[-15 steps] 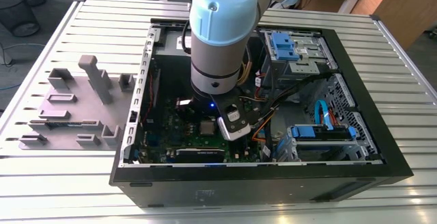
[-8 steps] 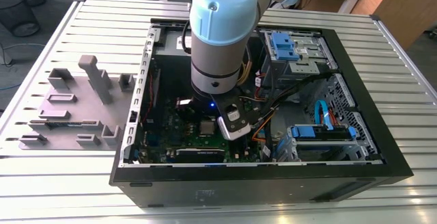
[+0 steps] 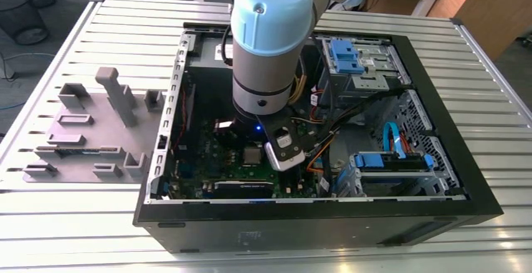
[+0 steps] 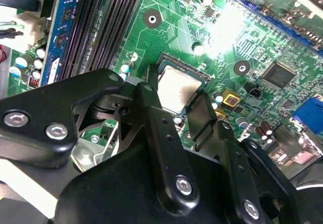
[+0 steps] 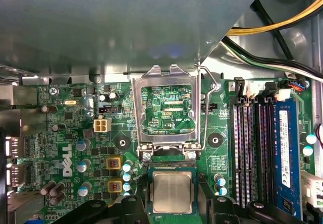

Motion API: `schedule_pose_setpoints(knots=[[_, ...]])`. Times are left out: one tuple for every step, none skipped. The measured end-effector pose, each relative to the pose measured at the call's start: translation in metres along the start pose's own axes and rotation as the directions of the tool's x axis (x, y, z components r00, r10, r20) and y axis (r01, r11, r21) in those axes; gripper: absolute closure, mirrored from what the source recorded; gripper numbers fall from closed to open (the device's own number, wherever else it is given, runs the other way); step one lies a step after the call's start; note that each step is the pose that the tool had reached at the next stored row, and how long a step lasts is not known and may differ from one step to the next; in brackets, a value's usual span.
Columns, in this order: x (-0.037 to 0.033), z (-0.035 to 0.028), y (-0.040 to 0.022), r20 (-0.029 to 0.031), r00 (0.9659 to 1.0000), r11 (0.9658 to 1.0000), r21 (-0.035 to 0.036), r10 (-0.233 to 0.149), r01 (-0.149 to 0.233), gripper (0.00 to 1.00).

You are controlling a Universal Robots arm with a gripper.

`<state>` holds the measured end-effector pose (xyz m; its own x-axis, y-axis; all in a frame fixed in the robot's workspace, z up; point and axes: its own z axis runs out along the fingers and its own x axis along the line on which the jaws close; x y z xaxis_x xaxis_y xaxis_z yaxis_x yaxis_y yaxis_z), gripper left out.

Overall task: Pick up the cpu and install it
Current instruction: 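Place the cpu into insertion slot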

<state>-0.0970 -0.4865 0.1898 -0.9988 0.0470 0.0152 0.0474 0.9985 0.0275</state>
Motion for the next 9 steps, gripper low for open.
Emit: schedule_pose_setpoints(knots=[[0.0000,0.0001,0.0000,0.0000,1.0000,1.0000,0.0000,0.000,0.000,0.53],[0.0000,0.0003,0.0000,0.0000,1.0000,1.0000,-0.0001,0.000,0.000,0.53],[0.0000,0.0004,0.0000,0.0000,1.0000,1.0000,0.0000,0.000,0.000,0.53],[0.0000,0.0005,0.0000,0.0000,1.0000,1.0000,0.0000,0.000,0.000,0.53],[0.0000,0.0005,0.0000,0.0000,1.0000,1.0000,0.0000,0.000,0.000,0.53],[0.0000,0.0005,0.0000,0.0000,1.0000,1.0000,0.0000,0.000,0.000,0.53],[0.0000,0.0006,0.0000,-0.0001,1.0000,1.0000,0.0001,0.000,0.000,0.53],[0.0000,0.0009,0.0000,0.0000,1.0000,1.0000,-0.0001,0.000,0.000,0.53],[0.0000,0.0011,-0.0001,0.0000,1.0000,1.0000,0.0000,0.000,0.000,0.53]])
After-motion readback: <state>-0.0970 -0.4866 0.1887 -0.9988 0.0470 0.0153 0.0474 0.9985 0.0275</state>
